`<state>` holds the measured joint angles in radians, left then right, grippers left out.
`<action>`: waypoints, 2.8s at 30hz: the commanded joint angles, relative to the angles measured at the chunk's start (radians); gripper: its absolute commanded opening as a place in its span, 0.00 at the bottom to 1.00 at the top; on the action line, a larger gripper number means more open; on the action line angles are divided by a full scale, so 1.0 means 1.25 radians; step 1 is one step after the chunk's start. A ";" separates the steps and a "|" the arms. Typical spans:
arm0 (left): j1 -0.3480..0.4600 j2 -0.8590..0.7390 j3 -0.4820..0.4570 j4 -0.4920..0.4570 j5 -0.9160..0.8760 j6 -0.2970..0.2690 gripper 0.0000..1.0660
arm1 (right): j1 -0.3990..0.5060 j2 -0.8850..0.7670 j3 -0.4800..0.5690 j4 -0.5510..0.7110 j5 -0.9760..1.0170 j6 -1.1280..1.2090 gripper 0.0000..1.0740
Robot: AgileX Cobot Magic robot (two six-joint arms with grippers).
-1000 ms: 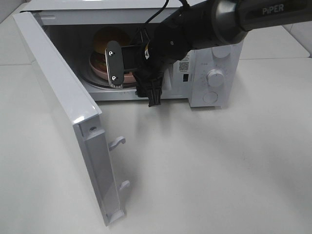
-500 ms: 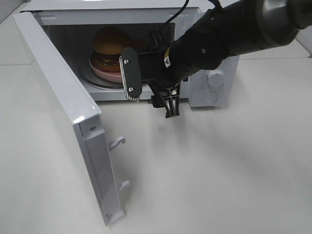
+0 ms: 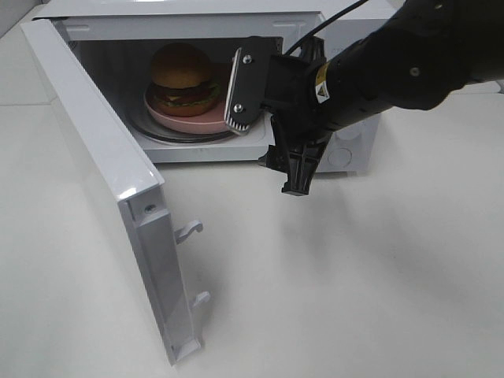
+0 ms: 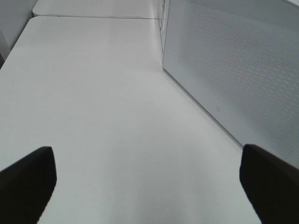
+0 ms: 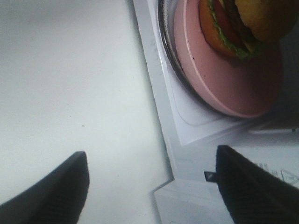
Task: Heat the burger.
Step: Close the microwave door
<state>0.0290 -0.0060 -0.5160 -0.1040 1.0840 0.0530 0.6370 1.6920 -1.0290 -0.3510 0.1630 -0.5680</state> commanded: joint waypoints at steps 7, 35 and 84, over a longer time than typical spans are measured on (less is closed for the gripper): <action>0.003 -0.003 0.000 -0.006 -0.012 -0.003 0.94 | -0.018 -0.113 0.067 0.000 0.095 0.231 0.69; 0.003 -0.003 0.000 -0.006 -0.012 -0.003 0.94 | -0.278 -0.414 0.107 0.090 0.578 0.550 0.71; 0.003 -0.003 0.000 -0.006 -0.012 -0.003 0.94 | -0.402 -1.283 0.412 0.121 0.569 0.562 0.71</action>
<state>0.0290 -0.0060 -0.5160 -0.1040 1.0840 0.0530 0.1400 0.0990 -0.5200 -0.2080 0.8930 0.1310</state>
